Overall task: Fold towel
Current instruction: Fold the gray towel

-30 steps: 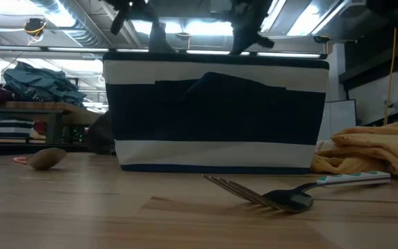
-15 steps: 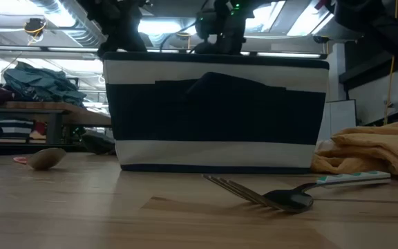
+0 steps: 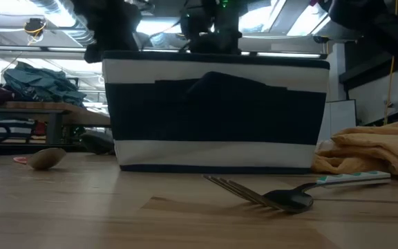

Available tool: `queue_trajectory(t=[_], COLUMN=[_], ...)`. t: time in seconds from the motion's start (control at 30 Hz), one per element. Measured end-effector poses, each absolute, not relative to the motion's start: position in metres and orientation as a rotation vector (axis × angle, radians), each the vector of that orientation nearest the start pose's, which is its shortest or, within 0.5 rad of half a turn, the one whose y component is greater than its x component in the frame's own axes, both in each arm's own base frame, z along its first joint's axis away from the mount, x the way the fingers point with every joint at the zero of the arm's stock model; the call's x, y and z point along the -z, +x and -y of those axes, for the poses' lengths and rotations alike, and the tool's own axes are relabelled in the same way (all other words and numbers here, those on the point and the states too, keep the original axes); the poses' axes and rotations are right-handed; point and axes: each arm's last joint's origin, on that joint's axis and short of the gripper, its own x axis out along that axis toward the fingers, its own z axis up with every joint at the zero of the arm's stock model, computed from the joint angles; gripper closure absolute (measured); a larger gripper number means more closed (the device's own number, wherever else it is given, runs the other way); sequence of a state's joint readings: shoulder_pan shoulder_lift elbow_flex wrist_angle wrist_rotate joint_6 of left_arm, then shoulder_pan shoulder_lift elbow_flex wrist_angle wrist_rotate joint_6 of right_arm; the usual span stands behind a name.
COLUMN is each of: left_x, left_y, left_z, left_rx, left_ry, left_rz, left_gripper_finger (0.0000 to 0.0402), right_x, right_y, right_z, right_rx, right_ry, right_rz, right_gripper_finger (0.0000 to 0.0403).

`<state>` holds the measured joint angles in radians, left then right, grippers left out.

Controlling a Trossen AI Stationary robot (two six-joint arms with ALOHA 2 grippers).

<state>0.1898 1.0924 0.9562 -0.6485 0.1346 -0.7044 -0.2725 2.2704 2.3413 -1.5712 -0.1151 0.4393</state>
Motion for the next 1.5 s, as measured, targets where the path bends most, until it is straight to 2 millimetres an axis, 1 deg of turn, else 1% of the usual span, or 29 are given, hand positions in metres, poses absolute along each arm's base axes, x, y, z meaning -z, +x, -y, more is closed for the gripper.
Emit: queue_trajectory(t=[0.13,0.37,0.6,0.77,0.83,0.9,1.0,1.07,1.13,1.3,1.5], left_x=[-0.296,-0.296,-0.296,-0.298,-0.301,-0.304,-0.31,-0.317,-0.326,-0.348,-0.382], left_y=[0.217,0.216,0.211,0.204,0.203,0.202,0.204,0.205,0.202,0.192,0.166], left_z=[-0.015,0.019,0.054,0.081,0.091,0.098,0.101,0.098,0.094,0.08,0.052], left_rx=[-0.257,-0.178,-0.109,-0.043,0.002,0.025,-0.001,-0.025,-0.044,-0.125,-0.302], left_ry=[-0.825,-0.89,-0.986,-1.083,-1.107,-1.105,-1.069,-1.029,-0.986,-0.87,-0.719], left_rz=[-0.764,-0.826,-0.89,-0.955,-0.953,-0.908,-0.778,-0.699,-0.628,-0.429,-0.148], left_gripper_finger=[0.0401,0.0401,0.0402,0.0402,0.0402,0.0402,0.0401,0.0402,0.0402,0.0401,0.0401], right_x=[-0.287,-0.287,-0.288,-0.288,-0.288,-0.288,-0.288,-0.291,-0.299,-0.328,-0.372], right_y=[0.428,0.435,0.437,0.436,0.434,0.434,0.433,0.432,0.43,0.416,0.391], right_z=[0.088,0.043,-0.002,-0.035,-0.047,-0.054,-0.055,-0.048,-0.039,-0.014,0.016], right_rx=[0.354,0.273,0.127,0.064,0.043,0.037,0.088,0.167,0.253,0.431,0.658], right_ry=[0.65,0.587,0.616,0.608,0.582,0.546,0.465,0.401,0.34,0.241,0.177], right_rz=[-1.456,-1.484,-1.525,-1.554,-1.56,-1.561,-1.541,-1.508,-1.46,-1.329,-1.126], right_gripper_finger=[0.0402,0.0402,0.0402,0.0402,0.0402,0.0402,0.0402,0.0402,0.0402,0.0402,0.0402])
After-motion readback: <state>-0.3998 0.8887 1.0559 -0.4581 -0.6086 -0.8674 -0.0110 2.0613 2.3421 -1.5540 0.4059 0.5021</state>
